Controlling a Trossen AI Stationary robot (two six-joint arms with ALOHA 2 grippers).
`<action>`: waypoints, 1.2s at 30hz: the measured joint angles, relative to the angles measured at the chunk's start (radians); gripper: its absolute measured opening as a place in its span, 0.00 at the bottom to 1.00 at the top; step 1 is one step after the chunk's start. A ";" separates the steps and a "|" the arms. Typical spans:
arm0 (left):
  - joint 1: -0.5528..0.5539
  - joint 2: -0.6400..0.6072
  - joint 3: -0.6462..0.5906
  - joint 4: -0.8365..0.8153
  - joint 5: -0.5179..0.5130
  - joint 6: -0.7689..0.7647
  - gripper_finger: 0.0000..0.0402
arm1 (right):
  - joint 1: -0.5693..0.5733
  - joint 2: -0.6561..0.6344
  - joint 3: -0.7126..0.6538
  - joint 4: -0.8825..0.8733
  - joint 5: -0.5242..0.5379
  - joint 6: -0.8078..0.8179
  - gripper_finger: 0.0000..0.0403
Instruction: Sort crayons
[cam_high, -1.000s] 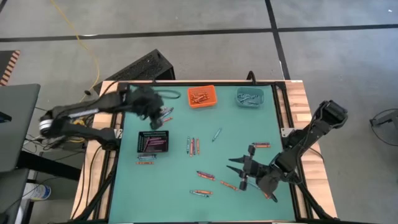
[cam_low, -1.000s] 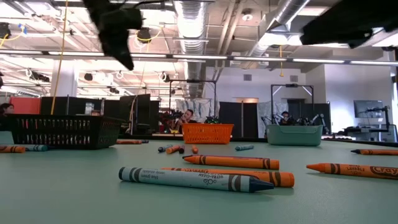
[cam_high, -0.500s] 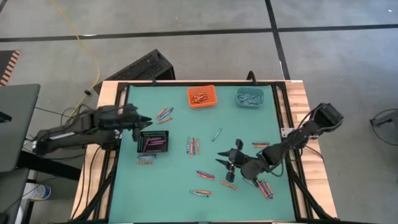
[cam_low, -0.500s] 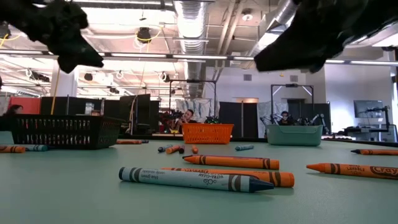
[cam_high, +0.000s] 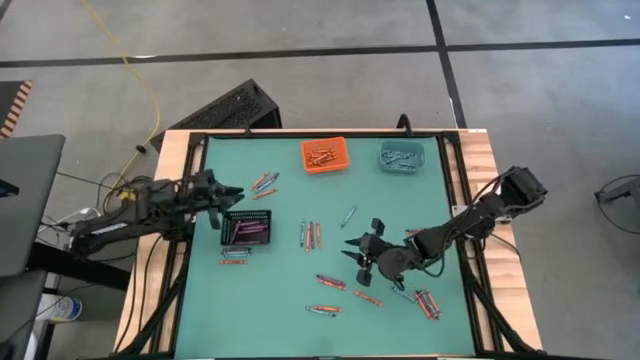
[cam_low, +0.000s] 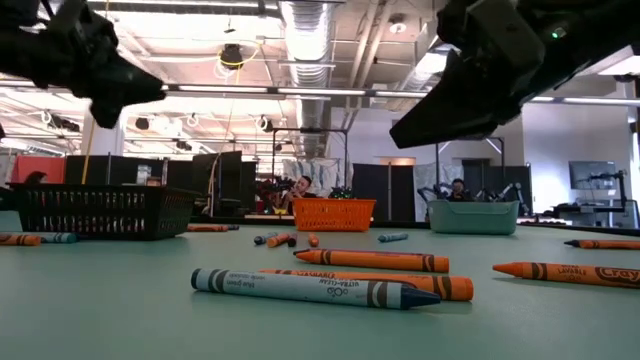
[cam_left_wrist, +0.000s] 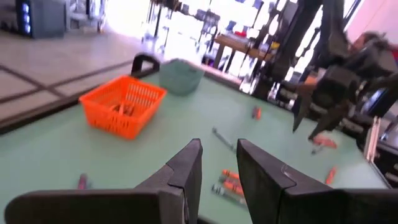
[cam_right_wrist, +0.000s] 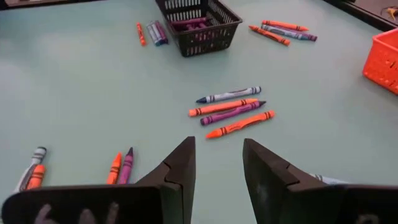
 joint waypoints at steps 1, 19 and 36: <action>0.000 0.004 -0.031 0.046 0.001 0.000 0.22 | -0.007 0.000 0.000 0.000 0.000 0.000 0.32; 0.000 -0.002 -0.172 0.390 0.099 0.211 0.22 | -0.298 -0.005 0.001 -0.071 -0.533 -0.608 0.32; 0.001 -0.002 -0.172 0.367 0.025 0.132 0.22 | -0.587 -0.006 0.060 -0.194 -0.749 -0.816 0.32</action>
